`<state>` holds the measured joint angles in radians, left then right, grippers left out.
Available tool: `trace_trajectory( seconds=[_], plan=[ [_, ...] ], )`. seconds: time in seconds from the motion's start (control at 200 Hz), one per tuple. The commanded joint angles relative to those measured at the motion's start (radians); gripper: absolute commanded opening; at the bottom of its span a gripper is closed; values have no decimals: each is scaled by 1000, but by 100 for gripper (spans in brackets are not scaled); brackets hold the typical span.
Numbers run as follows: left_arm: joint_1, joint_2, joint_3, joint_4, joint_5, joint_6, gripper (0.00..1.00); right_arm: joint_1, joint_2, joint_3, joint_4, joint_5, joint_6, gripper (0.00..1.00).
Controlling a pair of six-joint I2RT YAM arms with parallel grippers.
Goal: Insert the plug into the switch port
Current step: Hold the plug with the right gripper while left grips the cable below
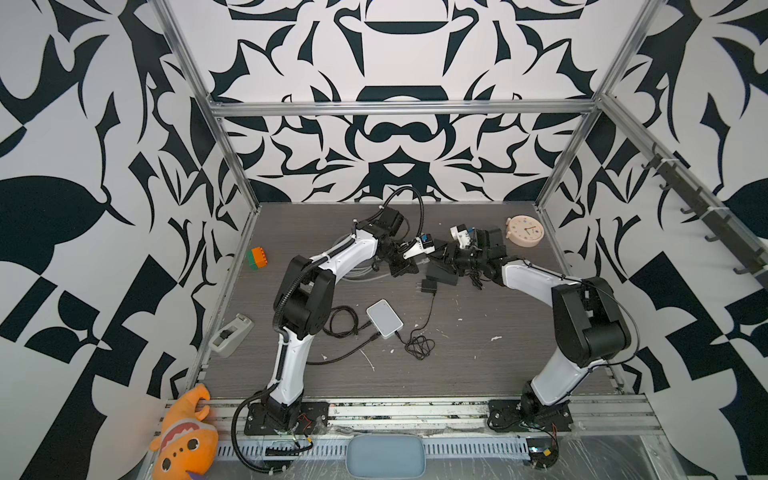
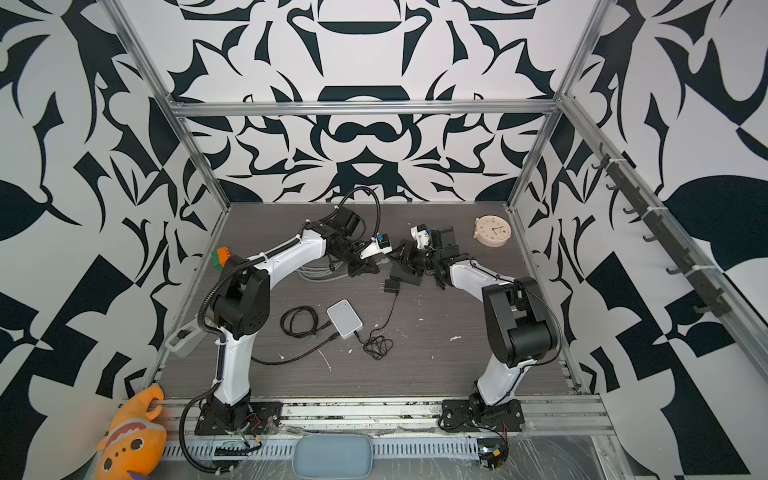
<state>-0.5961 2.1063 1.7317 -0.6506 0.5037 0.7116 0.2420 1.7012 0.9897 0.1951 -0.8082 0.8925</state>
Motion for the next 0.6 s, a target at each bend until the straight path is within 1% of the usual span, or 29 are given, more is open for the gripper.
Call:
trace_trajectory(
  seconds=[0.0, 0.115, 0.285, 0.415, 0.595],
  plan=[
    [-4, -12, -11, -28, 36, 24, 0, 5, -50, -3, 55, -20, 6, 34],
    [-4, -9, -2, -38, 60, 26, 0, 5, -69, -11, 66, -19, 11, 34],
    [18, -6, 18, -88, 202, 39, 0, 5, -102, -4, 59, 1, 4, 34],
    [32, 2, 31, -117, 246, 41, 0, 5, -131, 31, -48, 23, -75, 34],
    [43, 11, 50, -155, 287, 50, 0, 8, -133, 35, -112, 25, -128, 33]
  ],
)
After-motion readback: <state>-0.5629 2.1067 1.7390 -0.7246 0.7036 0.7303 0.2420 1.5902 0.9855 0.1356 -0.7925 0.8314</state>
